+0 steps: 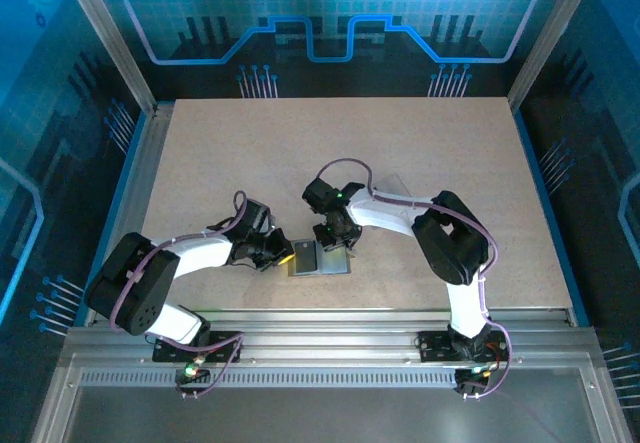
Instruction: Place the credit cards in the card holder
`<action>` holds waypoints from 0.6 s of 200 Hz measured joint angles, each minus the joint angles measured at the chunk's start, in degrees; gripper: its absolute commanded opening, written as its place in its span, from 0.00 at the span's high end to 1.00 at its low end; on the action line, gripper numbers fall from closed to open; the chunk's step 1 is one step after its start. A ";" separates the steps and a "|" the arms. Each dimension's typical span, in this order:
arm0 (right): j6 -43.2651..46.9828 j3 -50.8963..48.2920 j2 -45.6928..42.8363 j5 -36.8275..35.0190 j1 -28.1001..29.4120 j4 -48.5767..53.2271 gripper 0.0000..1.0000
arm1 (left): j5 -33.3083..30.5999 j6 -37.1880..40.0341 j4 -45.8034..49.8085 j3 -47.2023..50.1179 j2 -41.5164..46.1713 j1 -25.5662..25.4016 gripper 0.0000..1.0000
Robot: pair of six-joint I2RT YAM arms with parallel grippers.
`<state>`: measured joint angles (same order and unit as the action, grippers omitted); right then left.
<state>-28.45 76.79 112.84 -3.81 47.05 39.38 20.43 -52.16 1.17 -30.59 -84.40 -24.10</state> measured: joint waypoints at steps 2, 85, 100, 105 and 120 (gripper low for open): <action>-0.02 -0.02 0.00 0.04 0.02 -0.04 0.85 | 0.02 0.00 0.00 0.00 0.00 0.00 0.92; 0.13 -0.50 -0.76 0.61 0.22 -1.11 1.00 | 0.22 0.02 -0.20 0.00 -0.37 0.00 0.93; 0.42 0.50 -0.74 -0.50 0.72 0.09 1.00 | 0.20 0.00 -0.28 0.00 -0.37 -0.13 0.93; 0.48 1.03 -0.74 -1.11 1.03 0.59 1.00 | 0.15 0.00 -0.42 0.00 -0.37 -0.26 0.93; 0.52 2.99 -0.74 -2.60 2.21 1.84 1.00 | -0.68 -0.07 -0.52 -0.07 -0.31 -1.20 0.93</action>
<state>-27.92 79.79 112.09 -6.42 49.25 41.21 19.75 -52.23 0.64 -30.65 -84.71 -25.30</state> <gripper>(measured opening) 0.064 0.074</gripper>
